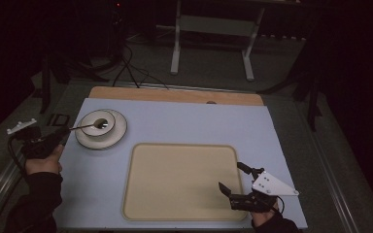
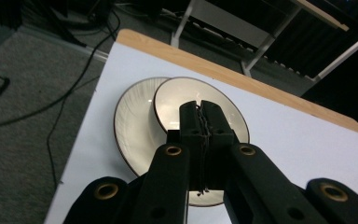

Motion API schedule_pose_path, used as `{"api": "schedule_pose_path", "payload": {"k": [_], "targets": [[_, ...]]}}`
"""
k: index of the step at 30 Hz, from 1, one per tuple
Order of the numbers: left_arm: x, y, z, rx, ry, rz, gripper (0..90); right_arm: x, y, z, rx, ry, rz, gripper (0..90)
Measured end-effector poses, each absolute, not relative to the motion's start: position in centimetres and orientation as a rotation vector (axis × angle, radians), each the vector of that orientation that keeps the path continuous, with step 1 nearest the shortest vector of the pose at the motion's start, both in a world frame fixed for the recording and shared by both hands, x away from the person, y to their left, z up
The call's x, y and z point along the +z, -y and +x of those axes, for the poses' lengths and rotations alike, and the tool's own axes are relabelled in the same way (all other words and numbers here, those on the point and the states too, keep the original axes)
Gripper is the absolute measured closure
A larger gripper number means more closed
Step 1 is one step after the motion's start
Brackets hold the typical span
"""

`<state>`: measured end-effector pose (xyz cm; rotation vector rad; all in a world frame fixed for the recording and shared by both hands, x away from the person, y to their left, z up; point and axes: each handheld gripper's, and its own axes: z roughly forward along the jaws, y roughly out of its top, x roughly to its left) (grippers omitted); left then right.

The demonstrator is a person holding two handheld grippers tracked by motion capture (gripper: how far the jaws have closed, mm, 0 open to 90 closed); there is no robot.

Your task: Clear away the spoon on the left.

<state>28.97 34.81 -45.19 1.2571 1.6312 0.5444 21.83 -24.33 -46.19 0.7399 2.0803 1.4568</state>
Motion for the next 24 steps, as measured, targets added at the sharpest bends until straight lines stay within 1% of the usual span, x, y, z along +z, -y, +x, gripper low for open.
{"api": "schedule_pose_path", "payload": {"k": [5, 17, 18, 24], "targets": [[-43.6, -35.3, 28.3, 0.575, -1.599, 1.286, 89.9, -46.2, 24.4, 21.9, 1.459, -2.078, 0.744, 13.7], [-40.5, -35.6, 26.9, 0.576, -1.481, 1.351, 89.9, -46.2, 24.4, 21.9, 1.456, -2.077, 0.746, 13.7], [-39.8, -35.4, 26.7, 0.573, -1.444, 1.382, 89.9, -46.2, 24.4, 21.9, 1.457, -2.077, 0.746, 13.7], [-38.4, -34.1, 26.3, 0.56, -1.353, 1.484, 89.9, -46.2, 24.4, 21.9, 1.463, -2.075, 0.748, 13.7]]}}
